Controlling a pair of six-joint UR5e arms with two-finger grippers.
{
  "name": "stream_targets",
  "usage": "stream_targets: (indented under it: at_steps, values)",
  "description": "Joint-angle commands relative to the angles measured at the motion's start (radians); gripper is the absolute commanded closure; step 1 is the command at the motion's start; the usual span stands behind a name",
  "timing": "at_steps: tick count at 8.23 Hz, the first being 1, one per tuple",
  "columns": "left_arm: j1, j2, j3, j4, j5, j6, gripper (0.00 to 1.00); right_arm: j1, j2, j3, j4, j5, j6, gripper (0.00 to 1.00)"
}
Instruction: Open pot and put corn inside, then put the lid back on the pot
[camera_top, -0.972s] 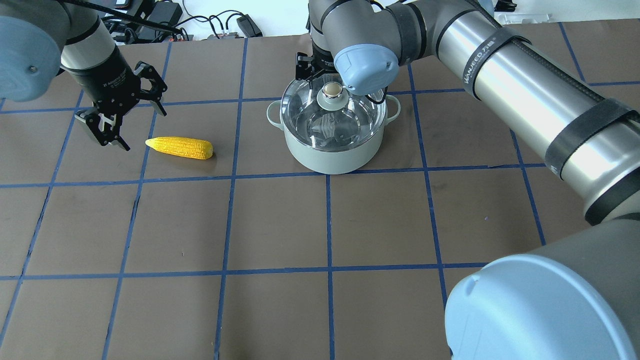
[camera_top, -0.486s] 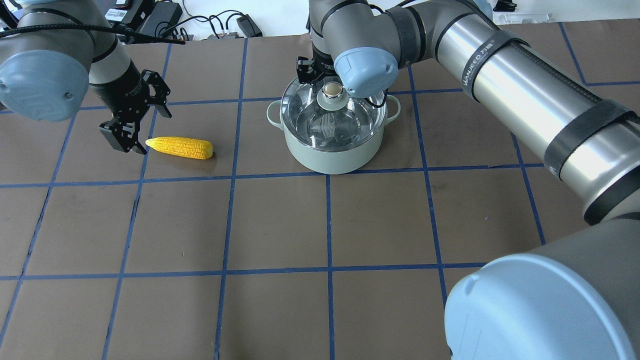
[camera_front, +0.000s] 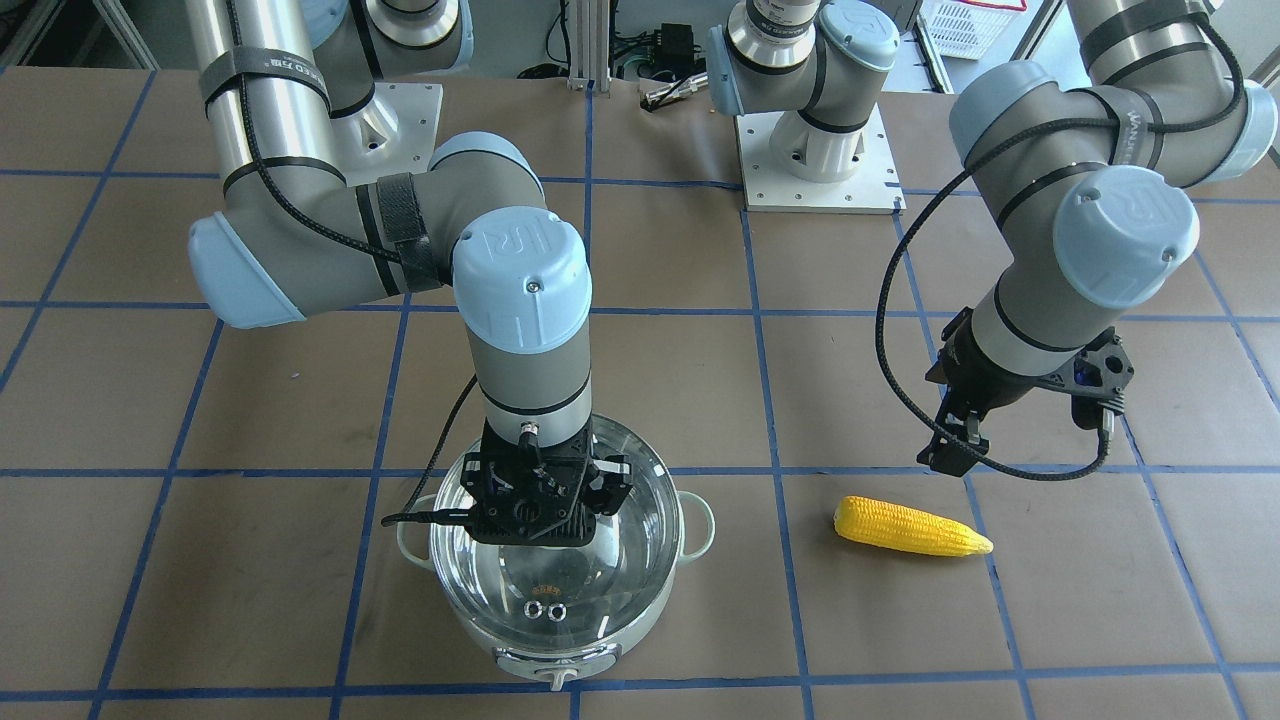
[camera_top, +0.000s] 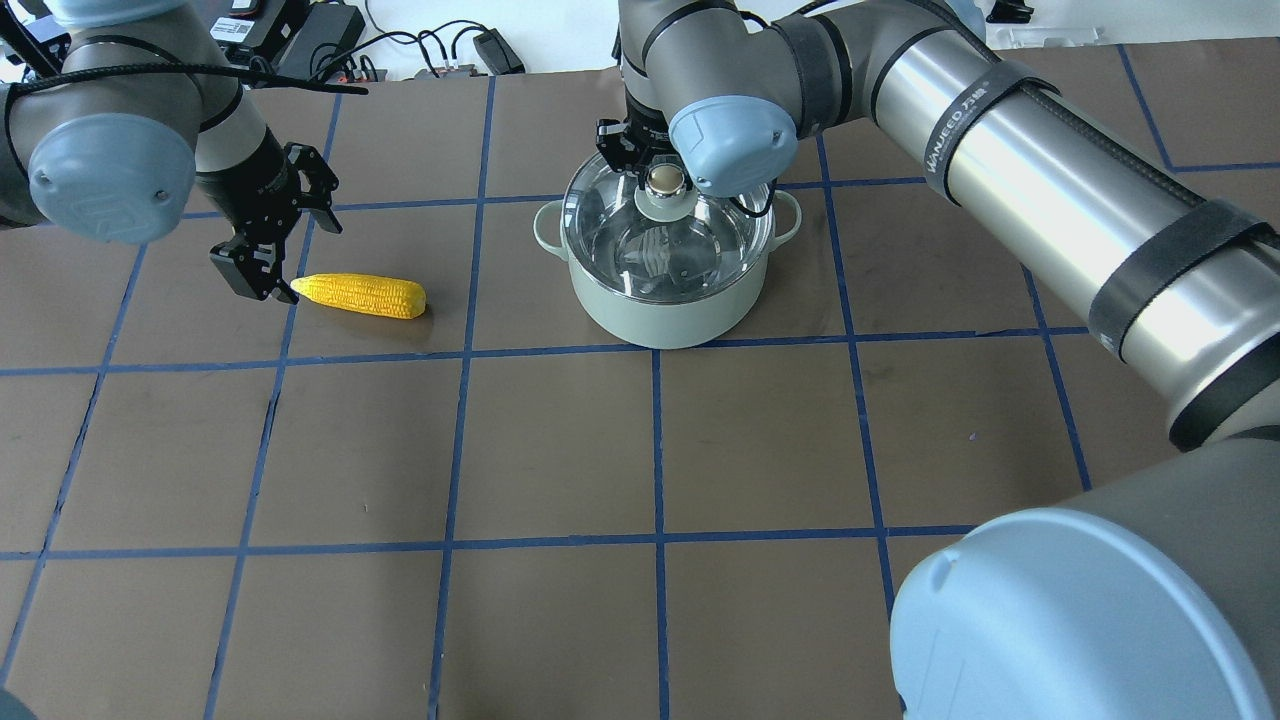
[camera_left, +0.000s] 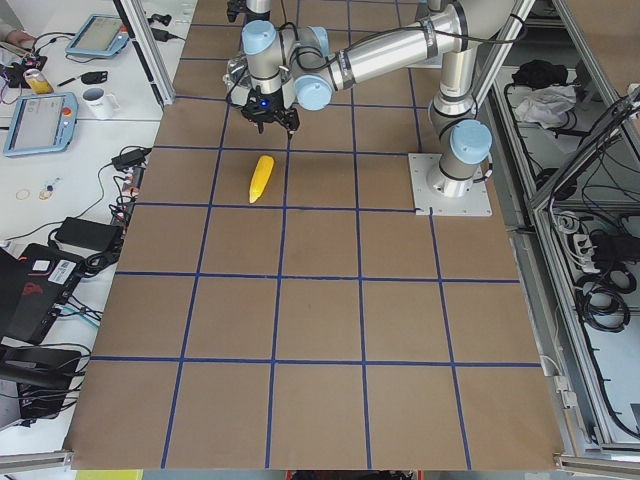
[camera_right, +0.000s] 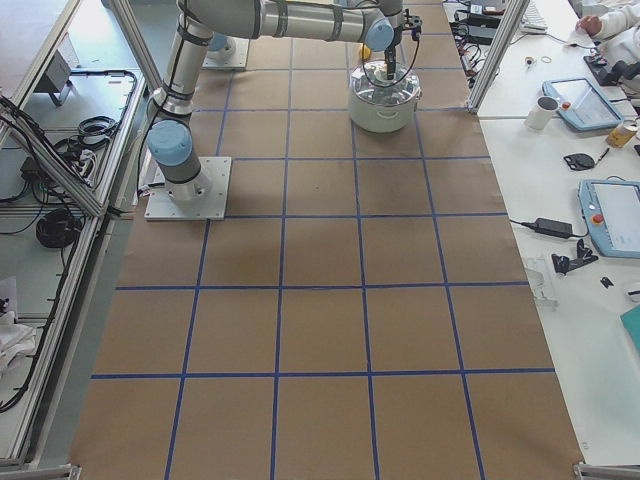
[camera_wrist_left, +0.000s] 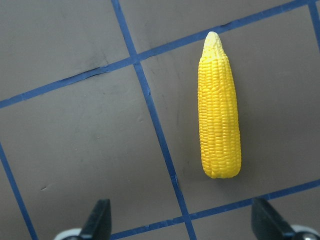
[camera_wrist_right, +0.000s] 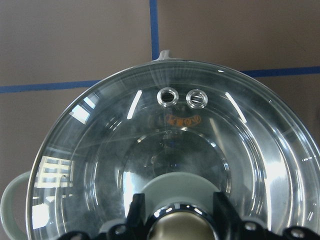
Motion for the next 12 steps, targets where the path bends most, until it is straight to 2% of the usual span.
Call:
stream_targets:
  at_steps: [1, 3, 4, 6, 7, 8, 10, 12]
  values:
    - [0.008, -0.062, -0.001, 0.050, -0.009, 0.010, 0.00, 0.000, -0.036, -0.007, 0.000, 0.000, -0.004, 0.76]
    - [0.020, -0.120, 0.005, 0.197, -0.009, 0.018, 0.00, -0.003, -0.131, 0.005, 0.073, -0.001, -0.016, 0.76]
    - [0.024, -0.137, 0.000, 0.229, -0.009, 0.020, 0.00, -0.015, -0.189, 0.027, 0.102, -0.002, -0.042, 0.76]
    - [0.031, -0.172, -0.003, 0.240, -0.014, 0.015, 0.00, -0.085, -0.359, 0.132, 0.188, 0.000, -0.097, 0.77]
    - [0.031, -0.184, -0.004, 0.242, -0.023, 0.019, 0.00, -0.148, -0.436, 0.175, 0.231, 0.046, -0.145, 0.78]
    - [0.031, -0.201, -0.004, 0.242, -0.038, 0.016, 0.00, -0.210, -0.478, 0.183, 0.288, 0.063, -0.183, 0.78]
    - [0.033, -0.224, -0.003, 0.249, -0.038, 0.012, 0.00, -0.244, -0.524, 0.194, 0.380, 0.054, -0.270, 0.78]
    - [0.033, -0.293, -0.003, 0.361, -0.038, 0.015, 0.00, -0.241, -0.524, 0.194, 0.377, 0.054, -0.275, 0.78]
